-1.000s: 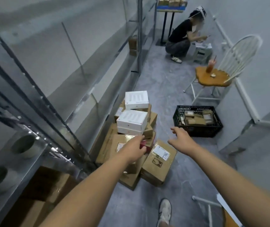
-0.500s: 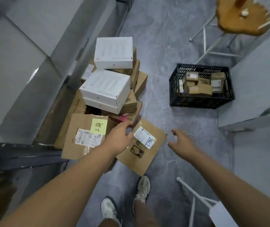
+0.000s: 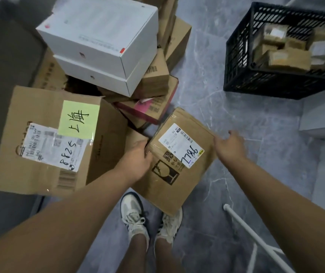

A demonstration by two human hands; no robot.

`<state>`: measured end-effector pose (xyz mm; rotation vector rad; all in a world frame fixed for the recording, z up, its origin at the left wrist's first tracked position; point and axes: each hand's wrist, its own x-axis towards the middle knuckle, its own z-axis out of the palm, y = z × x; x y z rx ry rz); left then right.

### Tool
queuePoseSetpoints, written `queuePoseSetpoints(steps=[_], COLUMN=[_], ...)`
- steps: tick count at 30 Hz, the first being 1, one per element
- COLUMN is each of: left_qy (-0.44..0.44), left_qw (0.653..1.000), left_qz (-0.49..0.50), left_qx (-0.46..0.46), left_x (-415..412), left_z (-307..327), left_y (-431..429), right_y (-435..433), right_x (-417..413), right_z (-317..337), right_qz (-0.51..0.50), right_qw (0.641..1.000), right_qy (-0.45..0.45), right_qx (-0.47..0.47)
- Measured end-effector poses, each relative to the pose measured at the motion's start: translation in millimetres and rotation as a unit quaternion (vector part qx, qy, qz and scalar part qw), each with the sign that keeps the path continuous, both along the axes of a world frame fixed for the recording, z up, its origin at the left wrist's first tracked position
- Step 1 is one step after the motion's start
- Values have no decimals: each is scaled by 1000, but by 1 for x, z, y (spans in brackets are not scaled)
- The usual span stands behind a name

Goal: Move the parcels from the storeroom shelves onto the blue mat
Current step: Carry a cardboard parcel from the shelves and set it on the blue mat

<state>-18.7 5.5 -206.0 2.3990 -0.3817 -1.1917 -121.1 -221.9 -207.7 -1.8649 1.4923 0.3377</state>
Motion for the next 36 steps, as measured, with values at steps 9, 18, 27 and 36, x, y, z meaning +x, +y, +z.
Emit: queuePoseSetpoints(steps=[9, 18, 27, 36], left_qy=[30, -13, -149, -43], left_qw=[999, 995, 968, 945], left_qz=[43, 30, -32, -73], left_qx=[12, -92, -201, -316], left_x=[-15, 7, 72, 66], left_z=[-19, 114, 385, 592], left_y=[-12, -34, -26, 53], right_y=[51, 4, -29, -3], right_x=[-45, -21, 19, 12], right_z=[-20, 113, 381, 573], right_qz=[-156, -90, 4, 51], right_qw=[953, 966, 935, 896], right_qy=[-97, -153, -335, -427], right_qx=[241, 190, 114, 105])
